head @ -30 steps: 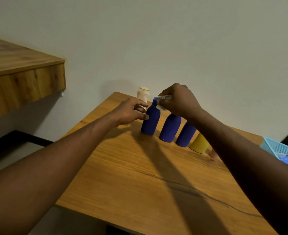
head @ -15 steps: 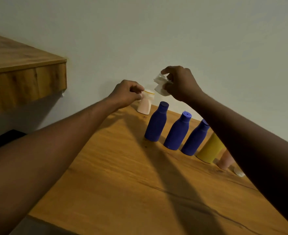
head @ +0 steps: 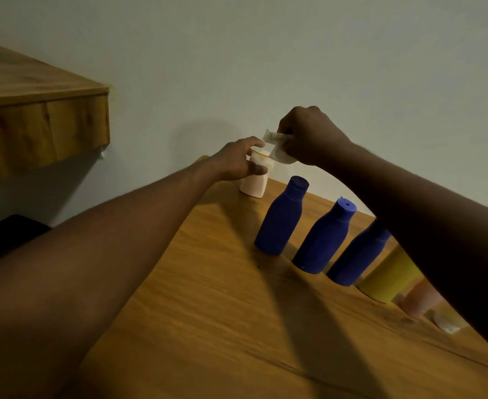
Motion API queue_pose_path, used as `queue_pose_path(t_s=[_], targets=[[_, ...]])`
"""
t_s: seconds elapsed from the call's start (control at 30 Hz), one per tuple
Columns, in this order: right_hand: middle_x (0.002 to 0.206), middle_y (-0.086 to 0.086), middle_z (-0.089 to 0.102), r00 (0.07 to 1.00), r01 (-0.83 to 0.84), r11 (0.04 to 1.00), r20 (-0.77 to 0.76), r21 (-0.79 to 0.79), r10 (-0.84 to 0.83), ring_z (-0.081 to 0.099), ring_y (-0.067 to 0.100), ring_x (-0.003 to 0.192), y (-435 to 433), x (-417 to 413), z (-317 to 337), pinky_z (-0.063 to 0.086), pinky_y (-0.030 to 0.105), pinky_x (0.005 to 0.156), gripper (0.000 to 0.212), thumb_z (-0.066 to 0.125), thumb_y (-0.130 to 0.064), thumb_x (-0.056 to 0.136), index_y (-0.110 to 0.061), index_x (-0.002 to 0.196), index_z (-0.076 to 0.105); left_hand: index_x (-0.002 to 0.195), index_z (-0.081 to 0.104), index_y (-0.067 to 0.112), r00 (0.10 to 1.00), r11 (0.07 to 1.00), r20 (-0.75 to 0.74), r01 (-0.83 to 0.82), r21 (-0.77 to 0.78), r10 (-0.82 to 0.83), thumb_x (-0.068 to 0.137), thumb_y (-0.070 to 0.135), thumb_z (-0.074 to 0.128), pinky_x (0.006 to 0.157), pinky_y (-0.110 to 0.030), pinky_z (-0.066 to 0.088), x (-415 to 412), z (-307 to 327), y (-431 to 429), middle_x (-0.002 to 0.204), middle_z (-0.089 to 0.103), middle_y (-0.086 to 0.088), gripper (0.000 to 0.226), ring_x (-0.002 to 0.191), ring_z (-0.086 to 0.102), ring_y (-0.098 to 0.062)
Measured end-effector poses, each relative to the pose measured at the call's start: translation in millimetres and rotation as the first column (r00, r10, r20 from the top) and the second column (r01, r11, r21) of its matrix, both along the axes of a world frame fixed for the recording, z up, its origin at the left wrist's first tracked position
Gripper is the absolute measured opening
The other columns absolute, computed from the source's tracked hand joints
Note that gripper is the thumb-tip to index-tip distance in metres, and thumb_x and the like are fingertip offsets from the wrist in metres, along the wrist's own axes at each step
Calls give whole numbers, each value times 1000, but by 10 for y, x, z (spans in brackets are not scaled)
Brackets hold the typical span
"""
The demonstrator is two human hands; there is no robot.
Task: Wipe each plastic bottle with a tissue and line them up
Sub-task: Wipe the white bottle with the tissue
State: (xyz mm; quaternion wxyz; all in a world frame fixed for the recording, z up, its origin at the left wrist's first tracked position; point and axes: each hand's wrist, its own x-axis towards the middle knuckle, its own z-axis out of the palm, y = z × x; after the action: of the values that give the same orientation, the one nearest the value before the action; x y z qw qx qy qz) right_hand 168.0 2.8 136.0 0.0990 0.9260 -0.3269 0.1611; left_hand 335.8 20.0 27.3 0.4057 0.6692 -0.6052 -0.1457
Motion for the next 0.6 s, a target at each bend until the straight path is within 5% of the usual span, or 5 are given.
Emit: queue_pose_path(t_s=[0.33,0.6], targets=[[107,14,71,997,-49,999,52,-14,50,58,20,84,124,-71,56,41,28,70,26,66,-3,88,-3,113,72,132,50,17,999,994,36,-27,-107,31,91,23,78,76,-17,49,-25,-63,51,136,60,-14,51,111,62,-26],[102,9,70,975,-109,993,187,-50,117,61,21,87,566,-271,161,43,29,68,21,66,-7,89,-8,108,74,144,40,18,993,978,-68,-109,-178,98,87,33,81,84,-25,52,-203,66,740,123,63,-7,73,102,61,-15]])
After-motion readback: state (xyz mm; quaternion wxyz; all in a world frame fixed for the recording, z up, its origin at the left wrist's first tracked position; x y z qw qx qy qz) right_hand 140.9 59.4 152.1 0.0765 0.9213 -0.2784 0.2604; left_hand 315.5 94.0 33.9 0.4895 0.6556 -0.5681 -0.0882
